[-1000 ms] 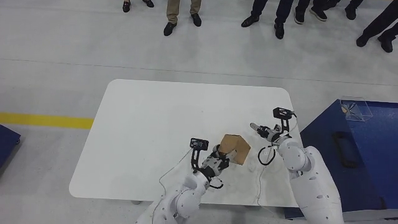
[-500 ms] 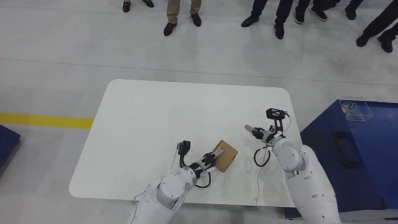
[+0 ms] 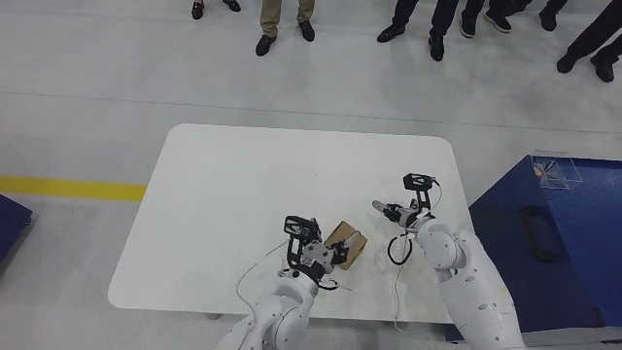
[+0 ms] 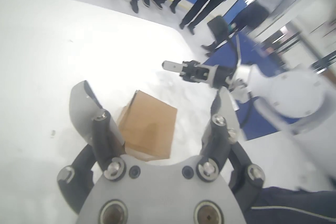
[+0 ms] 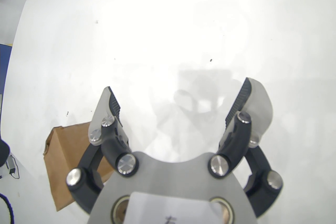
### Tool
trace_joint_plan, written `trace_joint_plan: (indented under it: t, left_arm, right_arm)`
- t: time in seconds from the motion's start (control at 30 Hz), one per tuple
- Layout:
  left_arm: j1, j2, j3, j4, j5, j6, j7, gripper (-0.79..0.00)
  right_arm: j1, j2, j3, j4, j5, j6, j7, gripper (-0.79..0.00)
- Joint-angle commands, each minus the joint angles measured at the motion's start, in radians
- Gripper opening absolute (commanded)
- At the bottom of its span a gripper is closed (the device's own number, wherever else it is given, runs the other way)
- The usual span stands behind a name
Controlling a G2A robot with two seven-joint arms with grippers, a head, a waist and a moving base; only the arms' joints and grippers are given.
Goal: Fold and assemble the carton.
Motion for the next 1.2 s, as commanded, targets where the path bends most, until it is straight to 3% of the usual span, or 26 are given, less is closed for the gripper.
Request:
trace_joint_plan:
  t: [0.0,0.47,0.63,0.73,0.9,1.17]
  left_arm:
    - [-0.016,-0.012,0.043,0.018,0.071,0.041,-0.03,-0.785]
    - [-0.079,-0.052,0.085,0.136,0.023,0.047,-0.116,-0.785]
    - [-0.077,-0.061,0.074,0.135,-0.002,0.055,-0.052,-0.785]
    - [-0.058,-0.059,0.058,0.119,-0.033,0.012,-0.011,-0.785]
    - [-0.065,-0.061,0.059,0.148,-0.002,0.03,-0.082,-0.785]
    - [-0.053,-0.067,0.048,0.152,-0.034,-0.009,-0.037,-0.785]
  right_arm:
    - [0.002,0.0,-0.006,0.007,-0.003,0.002,-0.002,0.0]
    - [0.004,0.0,-0.011,0.012,-0.009,0.002,-0.003,0.0]
    - [0.004,0.0,-0.011,0.012,-0.009,0.002,-0.003,0.0]
    - [0.004,0.0,-0.011,0.012,-0.009,0.002,-0.003,0.0]
    - [0.004,0.0,-0.011,0.012,-0.009,0.002,-0.003,0.0]
    - [0.004,0.0,-0.011,0.012,-0.009,0.002,-0.003,0.0]
